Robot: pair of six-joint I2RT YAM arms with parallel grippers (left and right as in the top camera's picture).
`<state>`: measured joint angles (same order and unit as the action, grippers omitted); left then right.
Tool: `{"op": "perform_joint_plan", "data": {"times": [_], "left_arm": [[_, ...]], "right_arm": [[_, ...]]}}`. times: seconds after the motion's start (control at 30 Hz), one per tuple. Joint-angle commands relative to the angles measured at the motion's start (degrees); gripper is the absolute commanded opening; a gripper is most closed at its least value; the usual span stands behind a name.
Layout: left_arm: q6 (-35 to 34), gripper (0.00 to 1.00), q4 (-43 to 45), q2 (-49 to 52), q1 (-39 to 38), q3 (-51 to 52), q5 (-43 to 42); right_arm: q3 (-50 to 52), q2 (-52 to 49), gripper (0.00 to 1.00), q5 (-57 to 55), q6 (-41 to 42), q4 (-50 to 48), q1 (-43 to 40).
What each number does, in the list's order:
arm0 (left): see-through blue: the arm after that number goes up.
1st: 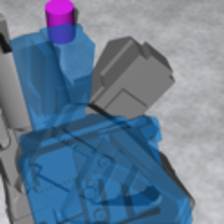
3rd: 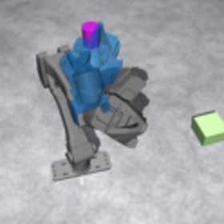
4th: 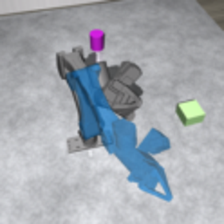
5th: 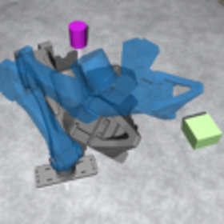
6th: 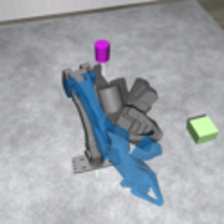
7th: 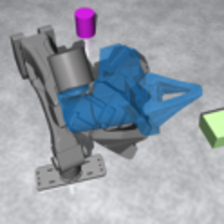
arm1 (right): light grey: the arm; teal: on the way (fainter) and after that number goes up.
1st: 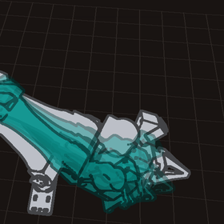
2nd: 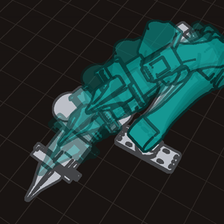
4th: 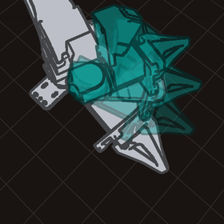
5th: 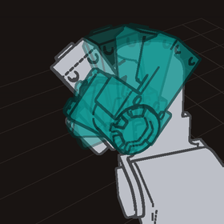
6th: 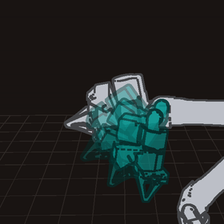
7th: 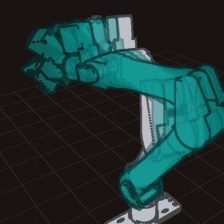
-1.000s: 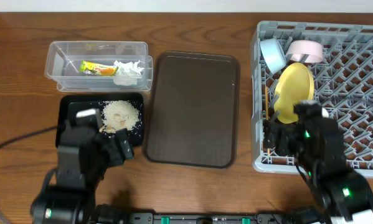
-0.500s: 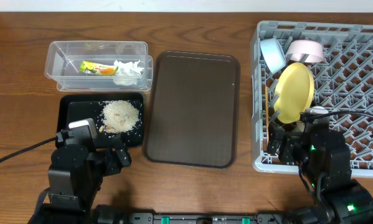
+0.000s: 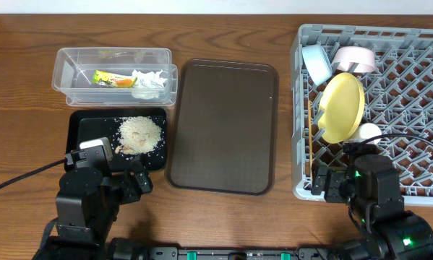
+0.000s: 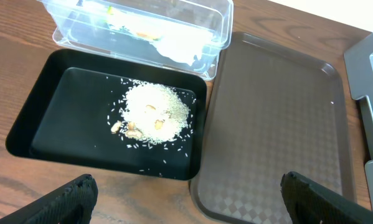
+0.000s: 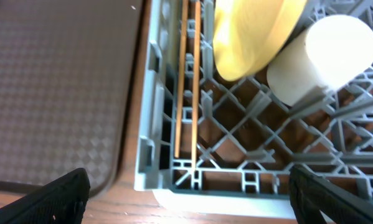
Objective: Sort waste into correct bins and load items into the dishwasher rack
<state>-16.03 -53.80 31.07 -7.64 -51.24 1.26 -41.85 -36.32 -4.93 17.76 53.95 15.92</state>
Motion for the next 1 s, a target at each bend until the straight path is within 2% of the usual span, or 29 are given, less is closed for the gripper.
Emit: {"op": "perform_joint_plan", "data": {"times": [0.0,0.13,0.27,0.43,0.57,0.7,0.8,0.97], "left_arm": [[0.8,0.97,-0.1,0.0,-0.2,0.3,-0.2],[0.8,0.97,-0.1,0.0,-0.2,0.3,-0.2],[0.8,0.97,-0.1,0.0,-0.2,0.3,-0.2],[0.8,0.97,-0.1,0.0,-0.2,0.3,-0.2],[0.8,0.97,-0.1,0.0,-0.2,0.3,-0.2],[0.8,0.97,-0.1,0.0,-0.2,0.3,-0.2],[0.8,0.97,-0.1,0.0,-0.2,0.3,-0.2],[0.8,0.97,-0.1,0.0,-0.2,0.3,-0.2]], "right_arm": [[0.6,2.8,0.99,0.7,-2.0,-1.9,-0.5],[4.1,6.8,0.99,1.3,-8.5,-12.7,-4.7],[13.1,12.1,0.99,5.7,-15.3,-29.5,-8.2],[27.2,20.2,0.99,7.8,-16.2,-49.9,-10.3],[35.5,26.1,0.99,7.8,-16.2,-59.0,-11.2],[41.6,31.7,0.99,7.8,-16.2,-64.1,-12.7],[41.6,35.6,0.99,8.0,-18.1,-59.8,-13.7],[41.6,36.0,0.99,8.6,-21.9,-51.6,-14.1]]}}
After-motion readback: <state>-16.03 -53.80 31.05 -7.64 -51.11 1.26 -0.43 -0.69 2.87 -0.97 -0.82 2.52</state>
